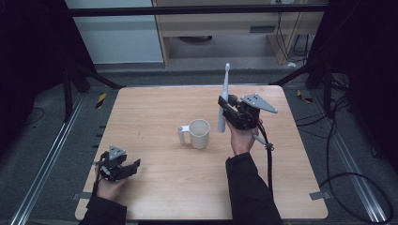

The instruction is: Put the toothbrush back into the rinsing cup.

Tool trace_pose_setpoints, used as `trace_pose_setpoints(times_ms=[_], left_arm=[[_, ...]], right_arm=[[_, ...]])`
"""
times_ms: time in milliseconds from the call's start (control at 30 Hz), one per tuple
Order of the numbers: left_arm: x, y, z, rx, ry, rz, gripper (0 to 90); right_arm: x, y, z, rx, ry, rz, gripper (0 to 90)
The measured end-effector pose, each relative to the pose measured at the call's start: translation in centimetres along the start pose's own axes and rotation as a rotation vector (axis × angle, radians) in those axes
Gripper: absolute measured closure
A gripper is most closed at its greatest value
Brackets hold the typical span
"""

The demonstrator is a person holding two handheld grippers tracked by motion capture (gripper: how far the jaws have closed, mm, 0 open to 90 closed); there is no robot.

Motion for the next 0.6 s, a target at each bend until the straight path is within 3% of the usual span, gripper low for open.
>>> trace_pose_setpoints(times_ms=[600], left_arm=[[0.0,0.0,0.0,-0.001,0.0,-0.001,37.3]], right_arm=[[-0.9,2.6,-0.4,0.044,0.035,0.001,67.1]])
Point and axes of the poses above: each handheld gripper's, and its own axes: y roughly forward along the jaws, z roughly out of its top, x roughly to its right, the point moved 9 cm from there along y, roughly forward along the jaws, and after that the axes turned 5 degrees about y, right-handed, at the moved point
